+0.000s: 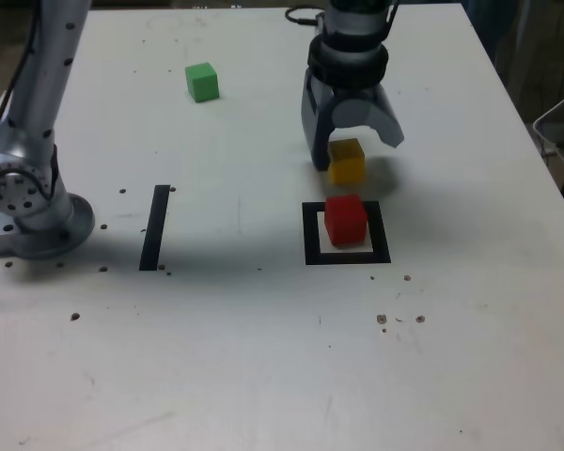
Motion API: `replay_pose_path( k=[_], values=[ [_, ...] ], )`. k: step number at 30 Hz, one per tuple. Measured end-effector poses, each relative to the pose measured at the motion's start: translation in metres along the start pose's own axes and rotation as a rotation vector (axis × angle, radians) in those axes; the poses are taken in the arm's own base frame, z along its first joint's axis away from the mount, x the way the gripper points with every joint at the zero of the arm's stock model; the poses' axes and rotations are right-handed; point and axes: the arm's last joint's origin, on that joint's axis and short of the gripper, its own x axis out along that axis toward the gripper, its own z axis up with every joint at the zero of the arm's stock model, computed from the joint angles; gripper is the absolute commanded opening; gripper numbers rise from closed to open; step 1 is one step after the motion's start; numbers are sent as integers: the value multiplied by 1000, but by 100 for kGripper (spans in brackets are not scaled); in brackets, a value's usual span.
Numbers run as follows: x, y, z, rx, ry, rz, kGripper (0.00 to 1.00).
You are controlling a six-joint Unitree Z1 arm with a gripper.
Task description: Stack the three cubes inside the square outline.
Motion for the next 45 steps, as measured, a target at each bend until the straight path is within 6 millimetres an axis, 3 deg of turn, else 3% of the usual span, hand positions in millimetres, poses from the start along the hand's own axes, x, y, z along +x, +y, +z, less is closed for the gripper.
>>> replay_pose_path(
  k=[9, 14, 36, 39, 45],
  values=[
    [5, 1, 7, -13, -1, -30, 32],
    [5, 1, 8, -14, -10, -32, 20],
    [3, 1, 8, 6, -10, -36, 17],
    [-7, 0, 2, 10, -15, -32, 17],
    [-45, -11, -15, 42, -45, -24, 17]
  ],
)
